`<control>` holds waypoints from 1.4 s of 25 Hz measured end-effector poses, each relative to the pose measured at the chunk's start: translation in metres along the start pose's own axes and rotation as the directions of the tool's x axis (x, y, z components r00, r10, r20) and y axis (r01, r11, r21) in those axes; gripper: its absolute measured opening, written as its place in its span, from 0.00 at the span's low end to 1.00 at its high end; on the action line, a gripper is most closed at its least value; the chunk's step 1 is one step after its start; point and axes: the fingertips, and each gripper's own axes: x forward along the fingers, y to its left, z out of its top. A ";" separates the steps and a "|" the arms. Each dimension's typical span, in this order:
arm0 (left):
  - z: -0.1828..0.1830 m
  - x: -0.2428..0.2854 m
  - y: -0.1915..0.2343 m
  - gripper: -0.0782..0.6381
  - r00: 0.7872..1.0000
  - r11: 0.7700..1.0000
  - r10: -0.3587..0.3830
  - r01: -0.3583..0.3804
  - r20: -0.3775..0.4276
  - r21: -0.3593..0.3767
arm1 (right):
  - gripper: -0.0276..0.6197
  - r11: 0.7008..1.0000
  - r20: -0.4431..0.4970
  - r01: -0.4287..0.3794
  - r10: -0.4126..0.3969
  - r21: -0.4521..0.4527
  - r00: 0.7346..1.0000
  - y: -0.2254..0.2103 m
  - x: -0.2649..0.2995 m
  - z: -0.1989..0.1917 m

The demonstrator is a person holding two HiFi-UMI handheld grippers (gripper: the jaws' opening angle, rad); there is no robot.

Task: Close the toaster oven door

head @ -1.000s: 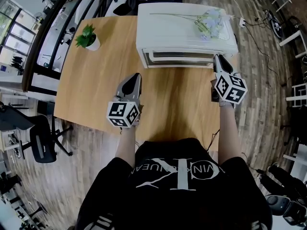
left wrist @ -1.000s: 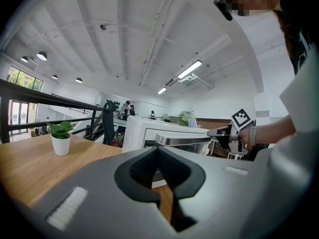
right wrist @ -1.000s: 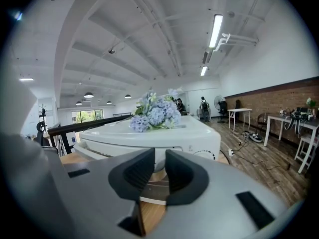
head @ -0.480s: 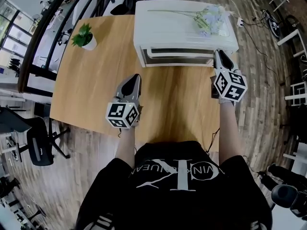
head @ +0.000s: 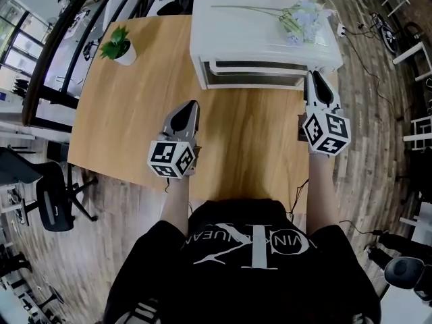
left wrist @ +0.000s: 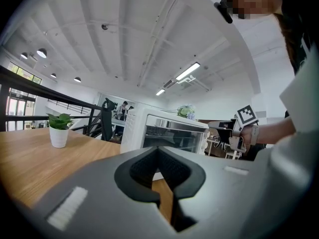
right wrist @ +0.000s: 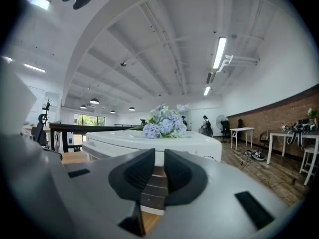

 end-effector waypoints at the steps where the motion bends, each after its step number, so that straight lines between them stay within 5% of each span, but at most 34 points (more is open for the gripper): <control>1: -0.002 0.000 0.000 0.12 1.000 1.000 -0.001 0.001 -0.001 -0.001 | 0.12 1.000 0.007 -0.009 0.009 0.002 1.000 0.003 -0.005 -0.003; 8: -0.012 0.005 -0.024 0.12 0.999 0.999 -0.044 0.044 -0.016 0.000 | 0.10 0.997 -0.063 -0.071 0.073 0.037 0.995 0.011 -0.041 -0.040; 18: -0.011 -0.003 -0.042 0.12 0.999 0.999 -0.054 0.054 -0.003 -0.001 | 0.07 0.993 -0.063 -0.110 0.113 0.046 0.992 0.016 -0.073 -0.041; 35: -0.004 -0.075 -0.052 0.13 0.998 0.998 0.033 -0.035 0.047 0.044 | 0.06 0.982 -0.037 -0.174 0.177 0.068 0.984 0.050 -0.135 -0.055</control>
